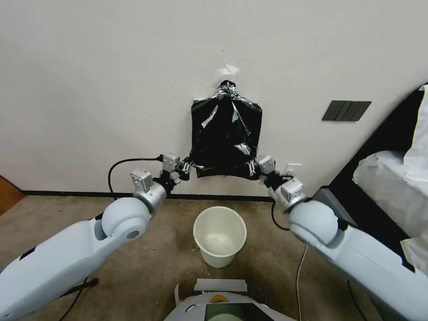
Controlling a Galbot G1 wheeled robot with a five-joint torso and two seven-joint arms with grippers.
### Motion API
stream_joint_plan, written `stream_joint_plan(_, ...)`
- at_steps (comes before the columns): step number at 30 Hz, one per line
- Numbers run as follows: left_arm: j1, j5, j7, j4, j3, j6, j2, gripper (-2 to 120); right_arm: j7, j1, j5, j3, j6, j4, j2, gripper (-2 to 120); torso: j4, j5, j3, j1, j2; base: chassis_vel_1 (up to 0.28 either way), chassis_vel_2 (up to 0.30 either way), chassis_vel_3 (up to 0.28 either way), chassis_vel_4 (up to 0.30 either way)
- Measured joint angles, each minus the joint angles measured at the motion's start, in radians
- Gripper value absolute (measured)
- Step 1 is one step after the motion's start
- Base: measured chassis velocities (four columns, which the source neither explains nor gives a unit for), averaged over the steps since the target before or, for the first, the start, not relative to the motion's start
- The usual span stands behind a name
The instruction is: Place a trash bag onto the trash bin.
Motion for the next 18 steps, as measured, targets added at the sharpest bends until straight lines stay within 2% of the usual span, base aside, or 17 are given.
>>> stream_joint_plan(4, 0.033, 0.007, 0.001, -0.028, -0.028, -0.003, 0.002, 0, 0.008, -0.026, 0.018, 0.013, -0.003, 0.028, 0.008, 0, 0.0, 0.0, 0.0, 0.0, 0.0, 0.0, 0.0, 0.0, 0.0)
stream_joint_plan(12, 0.076, 0.009, 0.001, -0.098, -0.058, -0.006, 0.015, 0, 0.053, -0.097, 0.139, 0.083, -0.026, 0.066, 0.012, 0, -0.0001, 0.0002, 0.0, 0.0, 0.0, 0.0, 0.0, 0.0, 0.0)
stream_joint_plan(18, 0.121, 0.017, 0.0, -0.117, -0.06, -0.006, 0.011, 0, 0.057, -0.199, 0.132, 0.122, -0.03, 0.066, 0.032, 0, 0.0, 0.0002, 0.0, 0.0, 0.0, 0.0, 0.0, 0.0, 0.0)
